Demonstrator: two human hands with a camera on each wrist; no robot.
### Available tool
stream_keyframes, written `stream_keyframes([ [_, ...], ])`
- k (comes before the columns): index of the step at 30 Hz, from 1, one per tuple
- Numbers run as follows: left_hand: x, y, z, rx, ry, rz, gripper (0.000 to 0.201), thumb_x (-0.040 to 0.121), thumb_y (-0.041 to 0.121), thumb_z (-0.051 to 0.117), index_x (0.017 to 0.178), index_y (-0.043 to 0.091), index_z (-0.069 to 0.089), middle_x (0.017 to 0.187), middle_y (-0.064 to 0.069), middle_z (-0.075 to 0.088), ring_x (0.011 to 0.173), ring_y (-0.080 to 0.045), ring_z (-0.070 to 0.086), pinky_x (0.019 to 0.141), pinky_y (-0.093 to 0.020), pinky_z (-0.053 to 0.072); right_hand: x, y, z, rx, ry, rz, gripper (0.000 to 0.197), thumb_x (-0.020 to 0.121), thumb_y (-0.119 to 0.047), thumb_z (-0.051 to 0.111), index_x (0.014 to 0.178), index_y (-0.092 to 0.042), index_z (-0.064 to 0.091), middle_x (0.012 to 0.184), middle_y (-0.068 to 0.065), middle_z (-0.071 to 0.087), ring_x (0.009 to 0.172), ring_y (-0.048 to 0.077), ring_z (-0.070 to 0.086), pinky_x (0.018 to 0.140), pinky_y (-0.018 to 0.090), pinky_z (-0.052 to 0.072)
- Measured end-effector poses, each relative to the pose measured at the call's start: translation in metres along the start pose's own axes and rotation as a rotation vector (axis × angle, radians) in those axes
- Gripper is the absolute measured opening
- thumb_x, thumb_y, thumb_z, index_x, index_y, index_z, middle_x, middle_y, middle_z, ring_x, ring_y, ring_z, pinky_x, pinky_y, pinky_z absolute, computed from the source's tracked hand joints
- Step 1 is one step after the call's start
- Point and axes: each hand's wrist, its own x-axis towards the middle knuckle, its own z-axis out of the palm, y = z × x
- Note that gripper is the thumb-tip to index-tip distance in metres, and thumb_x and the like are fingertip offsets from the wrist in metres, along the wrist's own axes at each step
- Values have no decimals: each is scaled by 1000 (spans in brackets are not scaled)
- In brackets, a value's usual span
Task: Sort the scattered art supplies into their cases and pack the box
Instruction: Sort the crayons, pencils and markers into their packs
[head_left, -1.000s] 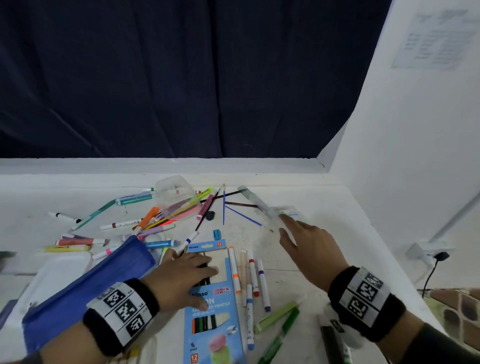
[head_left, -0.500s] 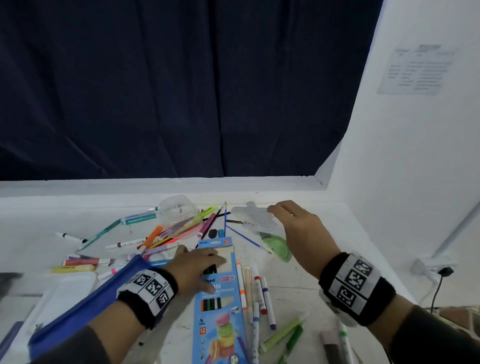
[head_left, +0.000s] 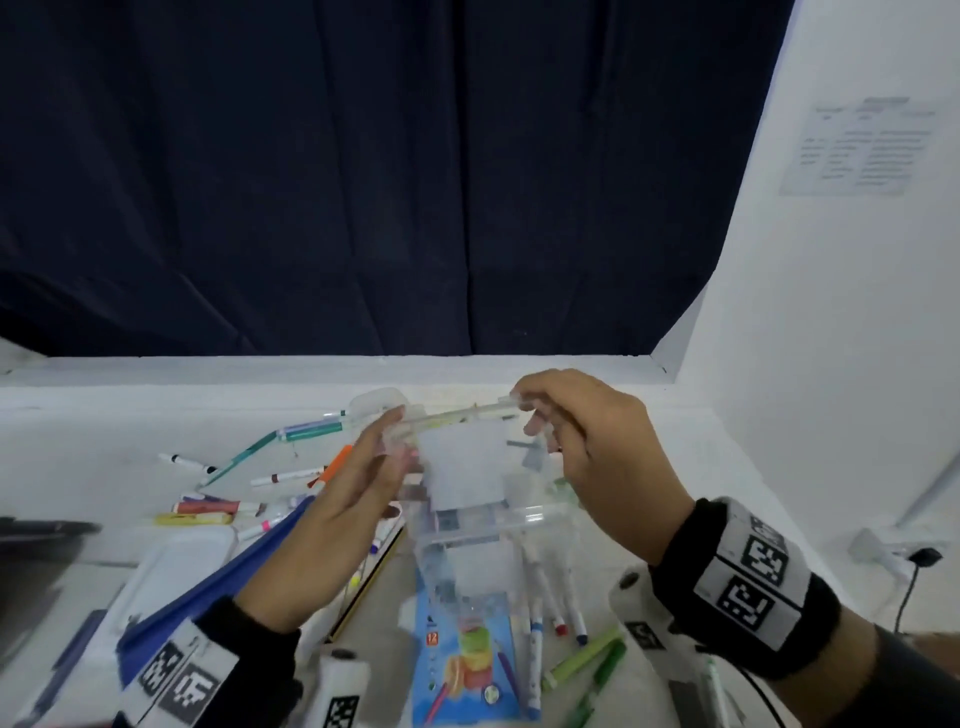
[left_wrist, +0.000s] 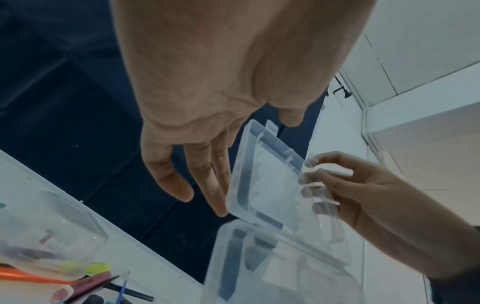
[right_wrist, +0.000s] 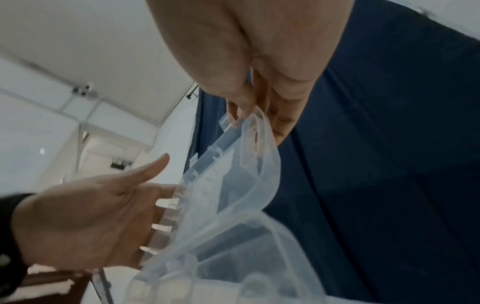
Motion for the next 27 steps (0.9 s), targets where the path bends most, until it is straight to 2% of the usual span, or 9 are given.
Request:
stream_keyframes([
  [3, -17, -7, -7, -57, -25, -38, 43, 104, 56, 36, 145, 46, 43, 151, 19, 45, 141, -10, 41, 115, -51, 34, -14, -11, 12, 193, -46, 205, 24, 98, 4, 44, 101, -11, 63, 85, 3, 67, 65, 12, 66, 62, 27, 53],
  [5, -28, -11, -6, -81, -19, -88, 42, 103, 55, 35, 141, 46, 49, 147, 17, 51, 137, -11, 47, 109, -48, 41, -29, -10, 23, 260, -93, 346, 23, 101, -2, 42, 101, -15, 61, 87, 3, 67, 63, 16, 69, 61, 38, 56],
  [8, -46, -23, 0, -141, 39, -218, 33, 104, 40, 40, 131, 45, 59, 126, 5, 67, 109, -12, 66, 85, -35, 52, -59, -4, 39, 330, -143, 511, 26, 100, -5, 42, 99, -25, 59, 87, -1, 68, 61, 31, 69, 62, 49, 58],
  [11, -68, -40, 6, -160, 38, -321, 33, 106, 33, 39, 130, 41, 60, 129, -1, 66, 111, -26, 62, 83, -40, 55, -87, -5, 51, 492, -178, 703, 24, 99, -8, 46, 102, -30, 56, 89, 4, 66, 63, 34, 68, 60, 55, 58],
  [14, -89, -53, 11, -296, 122, -413, 33, 107, 29, 38, 129, 40, 60, 120, -6, 68, 96, -28, 60, 75, -41, 53, -117, -10, 53, 588, -319, 835, 22, 97, -23, 59, 116, -28, 50, 92, 11, 65, 65, 31, 67, 57, 41, 59],
  [18, -116, -62, 23, -500, 299, -562, 34, 108, 20, 36, 125, 35, 61, 83, -3, 69, 60, -16, 61, 51, -26, 49, -152, -14, 52, 713, -479, 957, 36, 91, -20, 70, 119, -28, 49, 96, 11, 70, 75, 38, 72, 62, 49, 60],
  [21, -132, -65, 32, -626, 392, -620, 33, 107, 11, 36, 125, 26, 60, 95, -6, 71, 67, -17, 63, 54, -28, 54, -167, -9, 41, 607, -599, 880, 36, 88, -15, 72, 119, -22, 56, 103, 14, 68, 79, 32, 73, 63, 42, 61],
  [25, -149, -57, 40, -628, 389, -636, 42, 94, -10, 41, 99, 27, 60, 82, -1, 67, 60, -14, 63, 53, -29, 55, -179, -3, 22, 577, -784, 881, 47, 91, -11, 67, 134, -23, 52, 96, 16, 70, 70, 27, 73, 53, 33, 57],
  [27, -160, -55, 39, -512, 326, -610, 36, 90, -9, 47, 87, 26, 59, 82, -2, 60, 63, -17, 57, 56, -29, 49, -186, 0, 15, 509, -900, 856, 55, 94, -15, 64, 142, -30, 43, 99, 12, 69, 70, 25, 74, 52, 28, 54],
])
